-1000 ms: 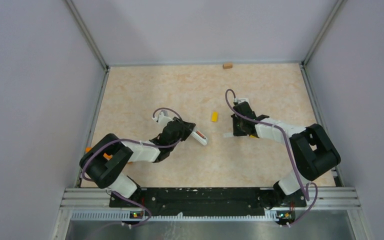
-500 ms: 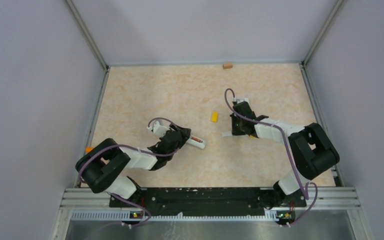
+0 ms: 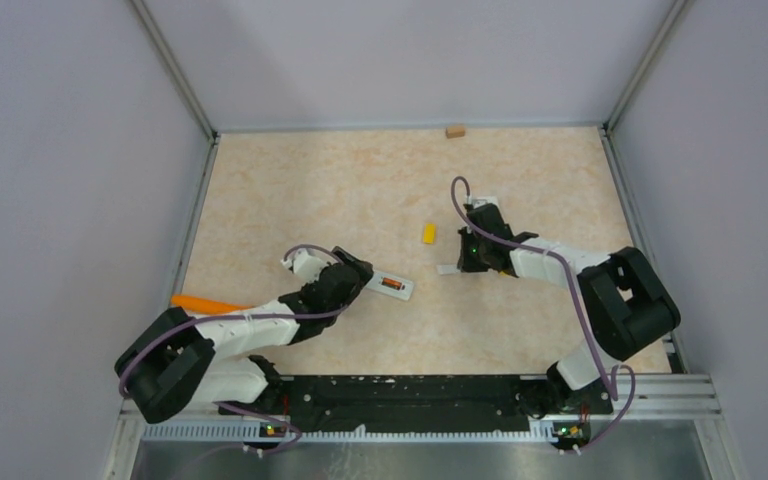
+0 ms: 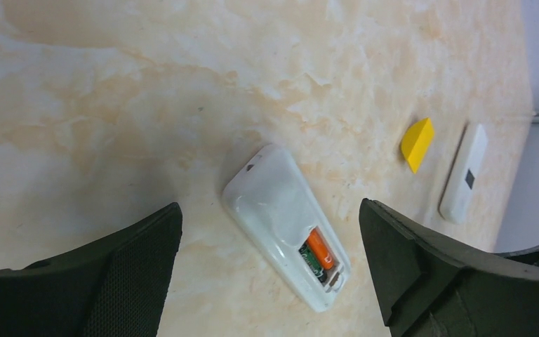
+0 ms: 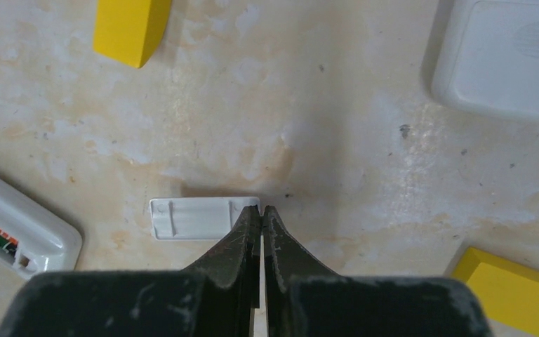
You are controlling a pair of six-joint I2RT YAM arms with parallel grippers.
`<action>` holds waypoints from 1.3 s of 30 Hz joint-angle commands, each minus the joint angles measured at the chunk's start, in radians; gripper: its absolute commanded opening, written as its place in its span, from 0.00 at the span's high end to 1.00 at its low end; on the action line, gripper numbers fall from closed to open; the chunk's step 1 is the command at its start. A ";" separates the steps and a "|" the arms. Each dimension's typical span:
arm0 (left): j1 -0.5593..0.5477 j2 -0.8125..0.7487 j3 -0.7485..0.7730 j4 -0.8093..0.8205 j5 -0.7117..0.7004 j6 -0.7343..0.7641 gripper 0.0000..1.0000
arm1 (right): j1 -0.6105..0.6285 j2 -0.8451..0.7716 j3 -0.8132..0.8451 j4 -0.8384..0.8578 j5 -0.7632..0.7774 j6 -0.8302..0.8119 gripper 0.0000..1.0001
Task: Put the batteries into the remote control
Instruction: Place the remote control at the center of the board.
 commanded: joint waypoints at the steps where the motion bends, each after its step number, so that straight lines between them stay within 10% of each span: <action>1: -0.006 -0.073 0.030 -0.265 -0.033 -0.056 0.01 | -0.007 -0.057 0.002 0.029 -0.119 0.042 1.00; 9: -0.003 -0.262 0.081 -0.155 0.041 0.292 0.01 | -0.006 -0.109 0.008 0.113 -0.296 0.130 1.00; 20: 0.134 -0.047 0.337 -0.057 0.725 0.455 0.08 | -0.007 -0.163 0.054 0.139 -0.481 0.190 1.00; 35: 0.155 0.166 0.411 0.085 1.028 0.419 0.78 | -0.008 -0.189 0.075 0.175 -0.531 0.241 1.00; 39: 0.158 0.183 0.415 0.086 1.033 0.432 0.81 | -0.007 -0.190 0.073 0.178 -0.534 0.239 1.00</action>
